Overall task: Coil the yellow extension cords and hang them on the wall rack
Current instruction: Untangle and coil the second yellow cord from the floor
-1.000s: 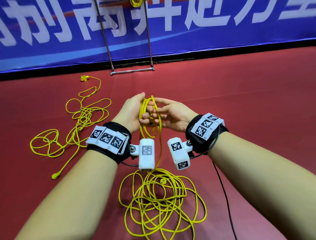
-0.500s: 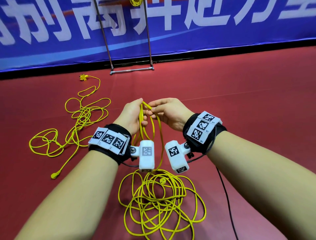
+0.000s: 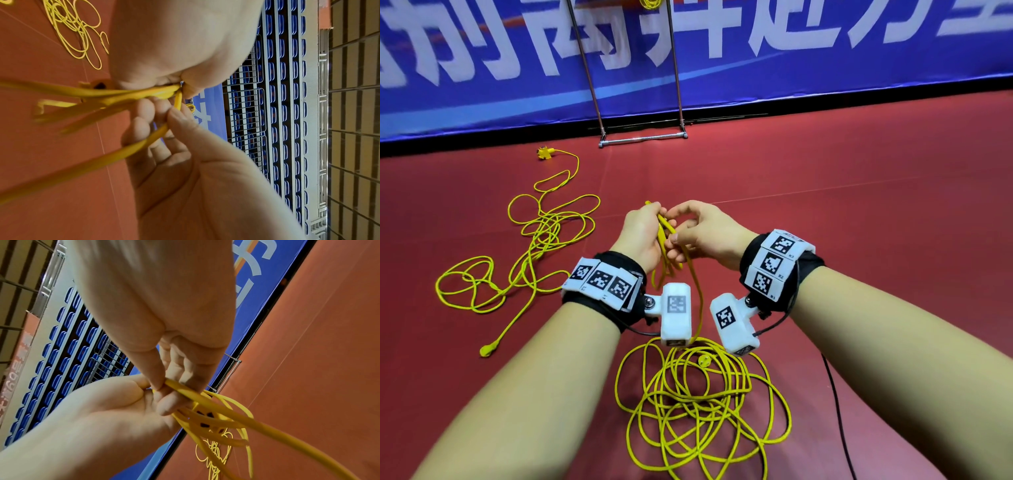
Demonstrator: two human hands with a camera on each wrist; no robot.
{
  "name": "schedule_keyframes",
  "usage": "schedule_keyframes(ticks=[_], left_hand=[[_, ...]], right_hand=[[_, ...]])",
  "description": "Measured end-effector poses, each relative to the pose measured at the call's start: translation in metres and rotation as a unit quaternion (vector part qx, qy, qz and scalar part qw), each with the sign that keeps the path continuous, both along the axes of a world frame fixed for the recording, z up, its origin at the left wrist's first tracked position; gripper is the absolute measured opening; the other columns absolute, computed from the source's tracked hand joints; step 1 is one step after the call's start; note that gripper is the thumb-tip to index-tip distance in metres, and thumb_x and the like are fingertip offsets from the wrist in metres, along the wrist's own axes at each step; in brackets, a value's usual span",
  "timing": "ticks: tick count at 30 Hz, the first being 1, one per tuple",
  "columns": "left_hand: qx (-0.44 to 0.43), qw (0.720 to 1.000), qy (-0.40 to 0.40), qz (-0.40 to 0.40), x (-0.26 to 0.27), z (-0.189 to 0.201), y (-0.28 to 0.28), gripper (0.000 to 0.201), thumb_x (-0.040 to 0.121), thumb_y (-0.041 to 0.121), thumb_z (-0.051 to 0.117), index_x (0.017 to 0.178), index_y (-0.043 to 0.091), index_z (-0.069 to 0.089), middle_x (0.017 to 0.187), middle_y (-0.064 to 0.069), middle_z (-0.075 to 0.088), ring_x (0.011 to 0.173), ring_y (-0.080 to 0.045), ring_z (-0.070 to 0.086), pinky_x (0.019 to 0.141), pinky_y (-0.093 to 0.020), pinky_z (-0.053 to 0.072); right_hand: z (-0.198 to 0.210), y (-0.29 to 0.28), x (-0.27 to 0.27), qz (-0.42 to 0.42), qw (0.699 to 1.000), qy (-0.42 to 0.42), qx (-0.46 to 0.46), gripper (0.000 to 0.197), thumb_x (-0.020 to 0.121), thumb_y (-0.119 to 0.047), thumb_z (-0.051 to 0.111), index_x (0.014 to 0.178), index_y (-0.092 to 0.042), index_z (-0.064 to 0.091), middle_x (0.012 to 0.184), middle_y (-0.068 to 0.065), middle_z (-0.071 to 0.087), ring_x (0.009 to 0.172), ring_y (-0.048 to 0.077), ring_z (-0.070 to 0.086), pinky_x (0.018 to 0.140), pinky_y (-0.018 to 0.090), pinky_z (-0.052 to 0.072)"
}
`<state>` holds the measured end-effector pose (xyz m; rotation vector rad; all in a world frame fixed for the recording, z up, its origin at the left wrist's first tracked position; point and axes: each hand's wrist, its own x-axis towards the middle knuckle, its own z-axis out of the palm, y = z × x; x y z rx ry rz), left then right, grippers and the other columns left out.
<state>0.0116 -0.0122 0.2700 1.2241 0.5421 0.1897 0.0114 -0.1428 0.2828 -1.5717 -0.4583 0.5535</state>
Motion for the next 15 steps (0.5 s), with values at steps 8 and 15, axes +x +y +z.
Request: schedule_keyframes(ticks=[8, 15], left_hand=[[-0.033, 0.999, 0.008, 0.033, 0.002, -0.004, 0.003, 0.029, 0.105, 0.023, 0.039, 0.079, 0.012, 0.046, 0.067, -0.002, 0.044, 0.042, -0.014, 0.047, 0.039, -0.017, 0.038], [-0.17, 0.982, -0.045, 0.064, 0.002, 0.011, 0.021, 0.035, 0.106, 0.028, 0.03, 0.074, 0.018, 0.041, 0.044, 0.004, 0.034, 0.037, -0.013, 0.032, 0.054, -0.028, 0.045]], right_hand=[[-0.008, 0.005, 0.002, 0.027, 0.999, -0.032, -0.026, 0.022, 0.088, 0.012, 0.057, 0.093, -0.006, 0.046, 0.074, 0.019, 0.063, 0.06, 0.027, 0.061, 0.054, 0.031, 0.053], [-0.031, 0.002, 0.008, 0.091, 0.981, -0.099, -0.14, 0.022, 0.085, 0.005, 0.066, 0.085, -0.01, 0.05, 0.057, 0.001, 0.062, 0.05, 0.011, 0.058, 0.052, 0.027, 0.038]])
